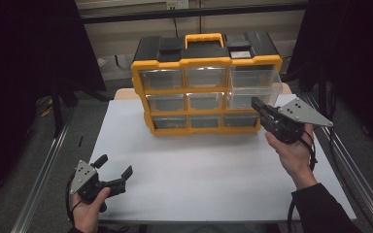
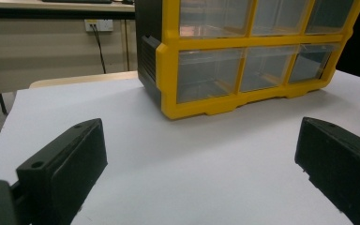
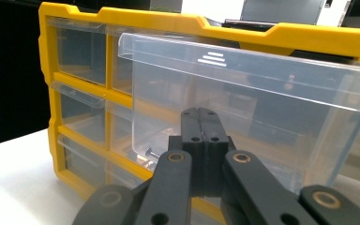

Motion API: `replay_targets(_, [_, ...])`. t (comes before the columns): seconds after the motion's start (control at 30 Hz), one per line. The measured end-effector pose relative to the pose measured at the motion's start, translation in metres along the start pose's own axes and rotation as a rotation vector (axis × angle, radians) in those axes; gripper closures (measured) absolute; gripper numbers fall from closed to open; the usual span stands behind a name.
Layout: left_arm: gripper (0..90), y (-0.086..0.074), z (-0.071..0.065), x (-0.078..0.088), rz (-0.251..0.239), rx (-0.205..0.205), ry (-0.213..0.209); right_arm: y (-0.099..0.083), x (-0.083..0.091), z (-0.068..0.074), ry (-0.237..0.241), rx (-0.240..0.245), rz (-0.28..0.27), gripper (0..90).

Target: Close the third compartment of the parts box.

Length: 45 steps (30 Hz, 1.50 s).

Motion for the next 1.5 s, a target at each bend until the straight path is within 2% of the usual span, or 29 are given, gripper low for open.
replay_targets(0.23, [2.4, 0.000, 0.000, 0.000, 0.000, 0.000, -0.001, -0.001, -0.003, -0.003, -0.009, -0.004, -0.009, 90.0])
replay_targets(0.27, [2.4, 0.001, -0.001, 0.000, -0.007, 0.011, -0.002, -0.001, -0.004, -0.003, -0.010, -0.006, -0.011, 90.0])
replay_targets(0.33, [2.5, 0.000, 0.000, 0.000, 0.001, 0.000, 0.000, -0.001, -0.005, -0.004, -0.012, -0.008, -0.011, 90.0])
replay_targets(1.5, [2.6, 0.000, 0.000, 0.000, 0.002, 0.000, -0.003, -0.002, -0.028, -0.017, -0.050, -0.014, 0.001, 90.0])
Point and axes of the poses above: each handheld gripper's, and its own axes: x roughly backward along the jaws, y roughly out of its top, z roughly to its left, the point moved 8 cm from there along -x, roughly forward along the jaws, and after that the axes turned 4 degrees about x, right-handed, at the moved point
